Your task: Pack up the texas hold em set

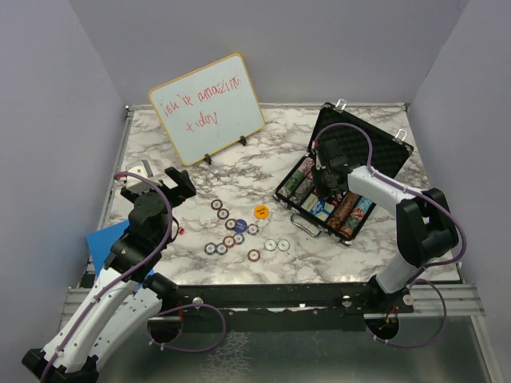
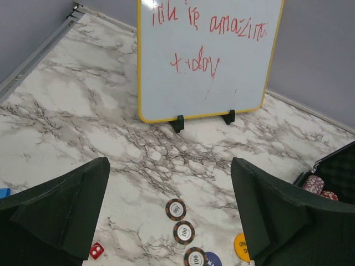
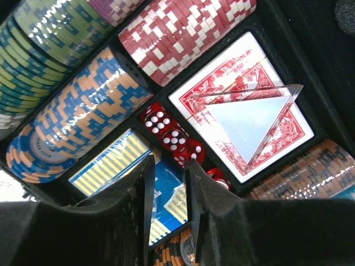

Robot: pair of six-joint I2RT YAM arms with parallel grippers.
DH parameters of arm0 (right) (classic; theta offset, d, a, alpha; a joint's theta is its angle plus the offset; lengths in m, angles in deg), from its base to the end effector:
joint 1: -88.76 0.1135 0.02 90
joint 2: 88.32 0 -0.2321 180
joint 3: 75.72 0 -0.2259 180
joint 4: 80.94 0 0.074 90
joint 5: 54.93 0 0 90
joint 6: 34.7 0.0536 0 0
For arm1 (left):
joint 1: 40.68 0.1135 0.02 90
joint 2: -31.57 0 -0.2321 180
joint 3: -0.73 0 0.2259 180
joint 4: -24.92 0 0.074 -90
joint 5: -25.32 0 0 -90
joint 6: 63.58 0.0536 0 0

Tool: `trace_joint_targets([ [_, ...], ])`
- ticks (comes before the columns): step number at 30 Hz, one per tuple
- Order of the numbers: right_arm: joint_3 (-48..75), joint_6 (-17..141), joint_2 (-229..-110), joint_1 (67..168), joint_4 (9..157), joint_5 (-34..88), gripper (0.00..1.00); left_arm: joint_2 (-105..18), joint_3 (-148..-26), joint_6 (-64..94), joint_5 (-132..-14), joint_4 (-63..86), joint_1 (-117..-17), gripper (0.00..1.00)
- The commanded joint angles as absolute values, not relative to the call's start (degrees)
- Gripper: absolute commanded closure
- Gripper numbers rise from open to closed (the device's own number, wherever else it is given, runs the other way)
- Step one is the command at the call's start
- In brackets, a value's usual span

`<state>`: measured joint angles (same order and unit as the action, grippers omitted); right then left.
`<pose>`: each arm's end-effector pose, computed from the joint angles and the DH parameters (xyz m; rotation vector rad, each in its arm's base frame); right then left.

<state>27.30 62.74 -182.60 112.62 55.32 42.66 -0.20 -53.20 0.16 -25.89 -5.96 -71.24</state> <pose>0.2905 0.1208 0.1665 -0.3297 2.5998 0.0152 0.1431 -0.0455 0.3034 -0.4283 1.6367 -0.1599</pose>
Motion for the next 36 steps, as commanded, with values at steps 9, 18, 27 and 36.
trace_joint_targets([
  [9, 28.0, 59.8, -184.7, 110.8, 58.1, 40.0, 0.62, -0.1, -52.9, 0.8, -26.8, -5.1, -71.4, 0.01],
  [18, 28.1, 60.2, -184.9, 109.7, 57.6, 39.2, 0.60, -0.2, -53.0, 0.8, -26.9, -5.1, -71.4, 0.01],
  [27, 27.8, 59.6, -181.5, 109.6, 58.2, 37.0, 0.60, -0.2, -53.0, 0.8, -27.0, -5.0, -71.4, 0.01],
  [36, 28.8, 60.3, -183.0, 109.6, 57.0, 36.2, 0.59, -0.2, -52.9, 0.8, -27.2, -4.9, -71.4, 0.01],
])
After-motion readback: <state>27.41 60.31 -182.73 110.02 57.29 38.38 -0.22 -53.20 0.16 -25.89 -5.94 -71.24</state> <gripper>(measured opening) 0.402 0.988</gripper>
